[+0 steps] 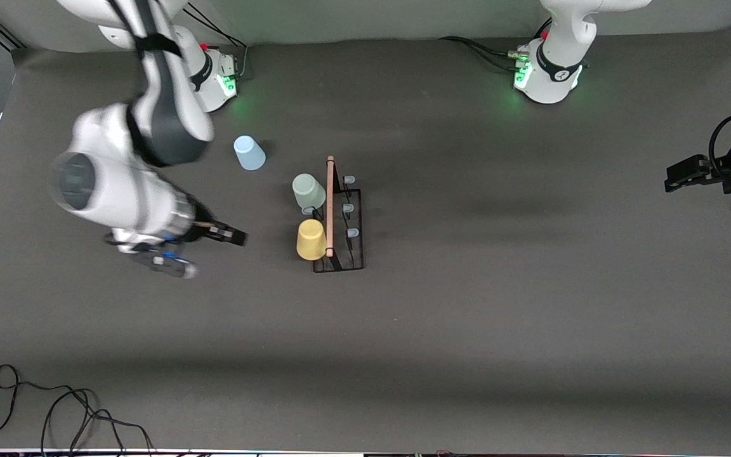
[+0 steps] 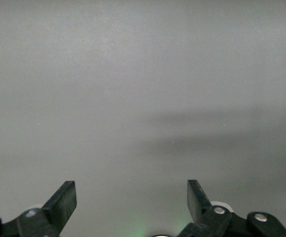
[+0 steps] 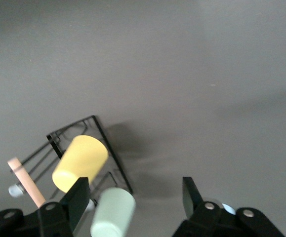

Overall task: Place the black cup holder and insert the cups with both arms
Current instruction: 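Open the right gripper and withdraw it from the rack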

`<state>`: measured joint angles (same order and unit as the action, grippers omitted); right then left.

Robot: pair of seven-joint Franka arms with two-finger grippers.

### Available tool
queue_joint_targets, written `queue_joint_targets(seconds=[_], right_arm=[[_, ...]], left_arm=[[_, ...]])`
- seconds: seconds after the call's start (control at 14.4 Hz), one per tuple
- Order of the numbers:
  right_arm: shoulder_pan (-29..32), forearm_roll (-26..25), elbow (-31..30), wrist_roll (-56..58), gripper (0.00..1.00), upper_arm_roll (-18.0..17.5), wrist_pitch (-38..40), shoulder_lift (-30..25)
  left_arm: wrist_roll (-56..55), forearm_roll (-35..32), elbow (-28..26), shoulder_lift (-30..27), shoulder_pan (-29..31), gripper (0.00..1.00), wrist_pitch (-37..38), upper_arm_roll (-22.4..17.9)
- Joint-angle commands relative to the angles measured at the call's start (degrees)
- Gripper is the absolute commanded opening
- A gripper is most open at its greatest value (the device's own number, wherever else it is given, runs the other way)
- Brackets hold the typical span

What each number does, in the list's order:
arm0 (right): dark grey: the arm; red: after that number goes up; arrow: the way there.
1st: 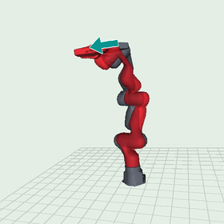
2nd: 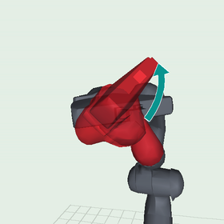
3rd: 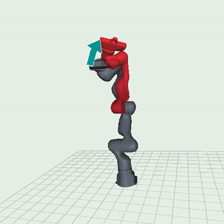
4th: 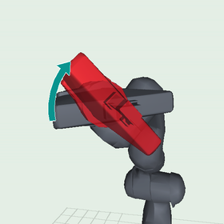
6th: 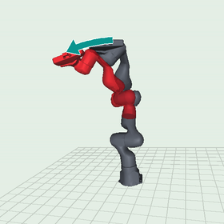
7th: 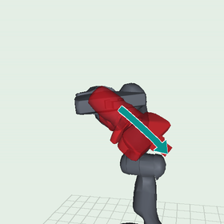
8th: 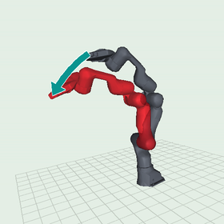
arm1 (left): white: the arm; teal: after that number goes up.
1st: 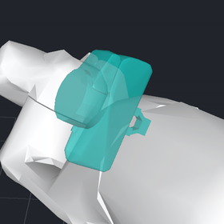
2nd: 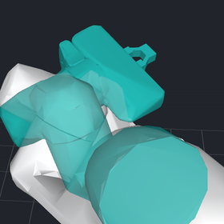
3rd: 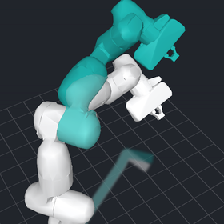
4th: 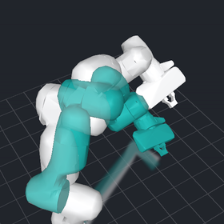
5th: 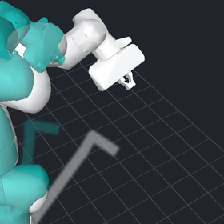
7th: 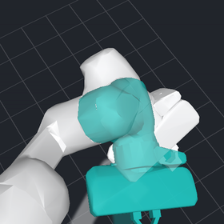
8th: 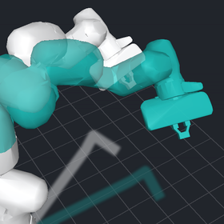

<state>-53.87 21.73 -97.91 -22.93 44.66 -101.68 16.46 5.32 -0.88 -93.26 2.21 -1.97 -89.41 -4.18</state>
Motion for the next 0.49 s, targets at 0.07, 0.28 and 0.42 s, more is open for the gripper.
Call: queue_joint_targets(seconds=[0.07, 0.28, 0.42], right_arm=[[0.0, -9.1, 5.2, 3.2, 0.9, 1.7, 9.5, -4.2], [0.1, -10.9, 10.9, 11.9, 1.0, 6.5, 17.7, -4.4], [-0.1, -10.9, 13.6, 15.8, 1.0, 9.7, 20.8, -4.5]], left_arm=[[0.7, 0.1, -0.9, -0.9, -0.7, 1.0, -0.2, -0.3], [0.7, 0.1, -1.0, -0.9, -0.6, 1.0, 0.0, 0.4], [0.7, 0.1, -1.1, -0.9, -0.6, 1.0, -0.1, 0.4]])
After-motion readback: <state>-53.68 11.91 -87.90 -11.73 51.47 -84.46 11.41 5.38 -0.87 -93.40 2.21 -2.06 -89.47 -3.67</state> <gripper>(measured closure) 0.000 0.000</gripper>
